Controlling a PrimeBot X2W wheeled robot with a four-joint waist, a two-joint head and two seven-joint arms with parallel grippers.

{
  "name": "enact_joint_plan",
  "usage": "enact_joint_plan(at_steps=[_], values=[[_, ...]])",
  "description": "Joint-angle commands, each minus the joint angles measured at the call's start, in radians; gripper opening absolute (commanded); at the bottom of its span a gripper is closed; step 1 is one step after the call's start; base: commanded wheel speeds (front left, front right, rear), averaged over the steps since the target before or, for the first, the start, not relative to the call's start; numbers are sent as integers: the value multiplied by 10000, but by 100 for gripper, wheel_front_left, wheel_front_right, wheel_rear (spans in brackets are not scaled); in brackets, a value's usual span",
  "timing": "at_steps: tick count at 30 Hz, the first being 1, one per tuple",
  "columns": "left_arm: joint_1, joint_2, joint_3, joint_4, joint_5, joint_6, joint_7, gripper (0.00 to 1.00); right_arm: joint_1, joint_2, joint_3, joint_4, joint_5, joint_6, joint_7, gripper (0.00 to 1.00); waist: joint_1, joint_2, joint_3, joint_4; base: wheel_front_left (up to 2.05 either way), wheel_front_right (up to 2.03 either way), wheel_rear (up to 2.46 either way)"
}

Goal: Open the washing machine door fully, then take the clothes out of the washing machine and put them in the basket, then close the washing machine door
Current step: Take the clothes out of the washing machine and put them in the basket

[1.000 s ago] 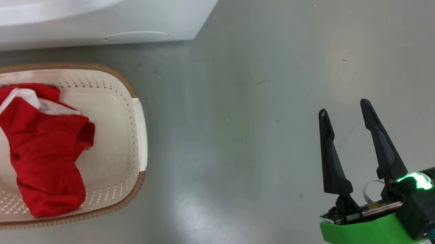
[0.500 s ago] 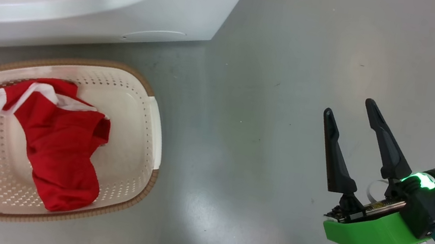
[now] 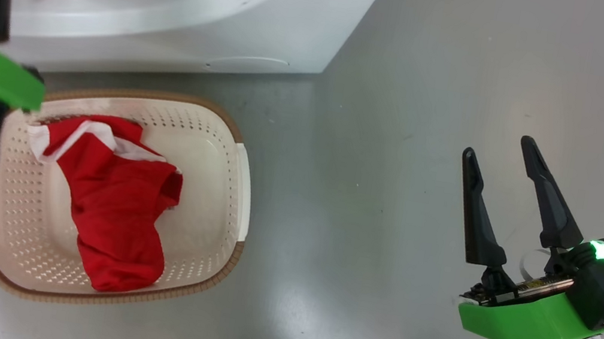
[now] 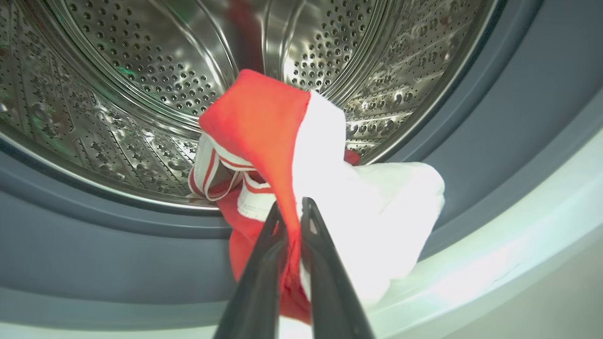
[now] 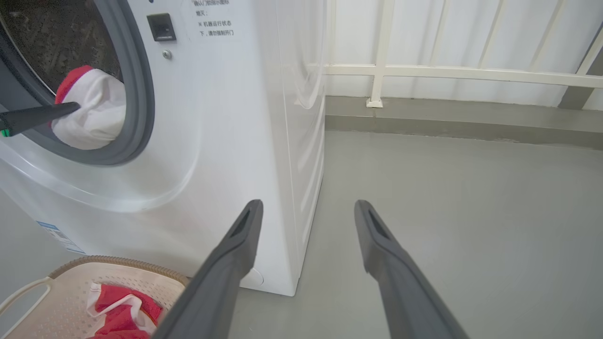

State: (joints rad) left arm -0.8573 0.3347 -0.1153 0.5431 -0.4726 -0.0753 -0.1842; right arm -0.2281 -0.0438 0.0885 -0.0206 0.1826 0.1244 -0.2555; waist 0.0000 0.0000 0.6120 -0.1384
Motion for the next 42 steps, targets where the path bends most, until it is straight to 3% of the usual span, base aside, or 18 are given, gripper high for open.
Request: enact_joint_plan(at_steps=[1, 17, 33, 42], values=[[488, 404, 357, -633, -97, 209, -160, 0, 164, -64, 169, -205, -90, 63, -63, 100, 0, 0, -198, 129, 0, 0, 0], [4468, 10, 412, -5148, 110, 1502, -326, 0, 518, -64, -433, -334, -83, 63, -63, 100, 0, 0, -1412, 798, 0, 0, 0], [6939, -550, -179, -6809, 436, 2257, -341, 0, 1284, -64, -680, -157, -18, 63, -63, 100, 0, 0, -3229, 876, 0, 0, 0], [7544, -609, -347, -7741, 471, 2508, -85, 0, 1562, -64, -759, -174, 7, 63, -63, 100, 0, 0, -3707, 962, 0, 0, 0]])
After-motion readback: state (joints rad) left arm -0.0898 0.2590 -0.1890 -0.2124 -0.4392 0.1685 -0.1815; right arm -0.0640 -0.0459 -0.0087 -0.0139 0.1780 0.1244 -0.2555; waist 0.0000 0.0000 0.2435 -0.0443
